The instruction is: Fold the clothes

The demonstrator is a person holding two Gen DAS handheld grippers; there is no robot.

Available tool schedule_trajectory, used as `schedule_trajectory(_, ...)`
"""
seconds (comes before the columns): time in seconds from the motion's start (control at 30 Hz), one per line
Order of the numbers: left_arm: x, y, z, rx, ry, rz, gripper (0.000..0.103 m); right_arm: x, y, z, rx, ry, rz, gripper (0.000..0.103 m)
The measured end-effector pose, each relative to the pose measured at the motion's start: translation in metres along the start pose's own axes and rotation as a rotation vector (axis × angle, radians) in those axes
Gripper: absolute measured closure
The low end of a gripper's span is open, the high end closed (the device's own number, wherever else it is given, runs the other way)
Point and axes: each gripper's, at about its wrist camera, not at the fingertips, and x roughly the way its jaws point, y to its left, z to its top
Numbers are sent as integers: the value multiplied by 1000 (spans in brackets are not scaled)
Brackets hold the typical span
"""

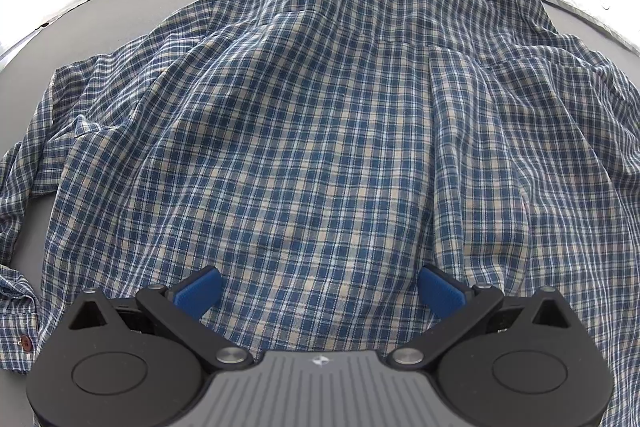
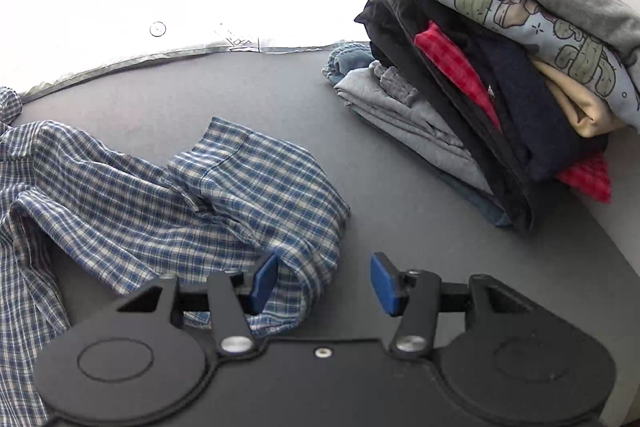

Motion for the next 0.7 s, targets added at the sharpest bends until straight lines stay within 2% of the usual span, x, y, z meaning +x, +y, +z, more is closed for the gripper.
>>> schedule_trajectory(0.1, -1, 0, -3, -3, -8, 2, 0, 19, 17, 15, -95, 19, 39, 44)
schedule_trajectory(0.2, -1, 0, -5, -8, -14, 4, 0, 46, 30, 20, -171, 88, 12, 44)
schedule_trajectory(0.23, -1, 0, -6, -11, -16, 5, 0, 51, 30, 20, -173, 100, 0, 47)
schedule_trajectory(0.27, -1, 0, -6, -12, -17, 6, 0, 51, 23, 19, -136, 93, -3, 49)
schedule_trajectory(0.3, -1, 0, -6, -13, -17, 6, 0, 47, 13, 17, -77, 77, -2, 58)
schedule_trajectory(0.33, 0, 1, -6, -14, -18, 7, 0, 44, 3, 16, -19, 60, -1, 72)
schedule_trajectory(0.4, 6, 5, -3, -19, -20, 10, 0, 35, -22, 11, 121, 24, -19, 88)
schedule_trajectory(0.47, 7, 6, -3, -19, -18, 10, 0, 19, -56, -1, 311, -17, -78, 89)
schedule_trajectory(0.57, 7, 5, -3, -15, -17, 8, 0, 10, -104, -31, 561, -5, -101, 87)
schedule_trajectory(0.63, 6, 4, -4, -13, -15, 7, 0, 11, -129, -53, 681, 40, -93, 73)
schedule_trajectory(0.7, 5, 3, -5, -11, -15, 7, 0, 11, -139, -67, 725, 66, -107, 66)
